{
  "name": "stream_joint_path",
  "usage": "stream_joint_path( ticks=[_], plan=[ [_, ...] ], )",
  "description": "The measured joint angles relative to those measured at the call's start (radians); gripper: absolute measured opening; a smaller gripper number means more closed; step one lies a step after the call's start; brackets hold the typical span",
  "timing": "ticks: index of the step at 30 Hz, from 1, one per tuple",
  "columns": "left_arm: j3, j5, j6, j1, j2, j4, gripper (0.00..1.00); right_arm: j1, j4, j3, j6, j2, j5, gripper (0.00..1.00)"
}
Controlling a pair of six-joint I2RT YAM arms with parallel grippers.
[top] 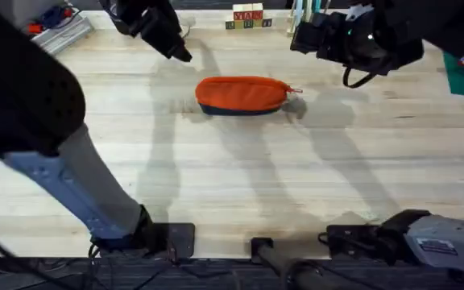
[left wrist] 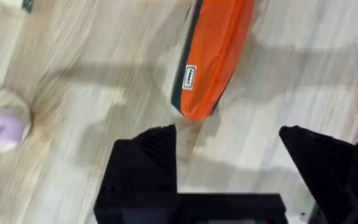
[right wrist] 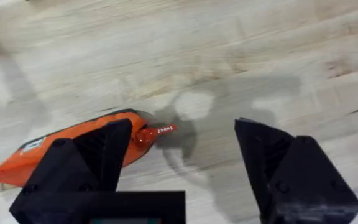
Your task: Unzip the bag, pick up the pens from the table one at a time and place them inside, then zip the bag closed.
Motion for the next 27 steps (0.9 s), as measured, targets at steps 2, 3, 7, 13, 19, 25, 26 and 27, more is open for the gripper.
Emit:
stream_joint_path(
  ticks=[2,3,7,13,19,25,26,27],
  plan=[
    [0.008,-0.034,-0.062,-0.02,-0.042,0.0,0.997,0.0,0.0,0.0,-0.032,0.0,0.0,0.998],
    [0.01,-0.046,-0.09,-0.029,-0.064,0.0,0.996,0.0,0.0,0.0,-0.049,0.0,-0.001,0.998],
    [0.018,-0.083,-0.208,-0.053,-0.139,0.0,0.996,0.004,0.0,0.0,-0.182,0.0,-0.026,0.998],
    [0.021,-0.19,-0.483,-0.054,-0.175,0.0,0.997,0.044,-0.002,0.0,-0.426,0.0,-0.054,0.998],
    [0.021,-0.305,-0.752,-0.054,-0.175,0.0,0.995,0.06,0.0,0.0,-0.564,0.0,-0.057,0.998],
    [0.021,-0.338,-0.836,-0.054,-0.175,0.0,0.995,0.06,-0.002,0.0,-0.612,0.0,-0.057,0.998],
    [0.021,-0.341,-0.842,-0.054,-0.175,0.0,0.995,0.06,-0.002,0.0,-0.616,0.0,-0.057,0.998],
    [0.021,-0.344,-0.846,-0.054,-0.175,0.001,0.995,0.06,-0.002,0.0,-0.618,0.0,-0.057,0.998]
  ],
)
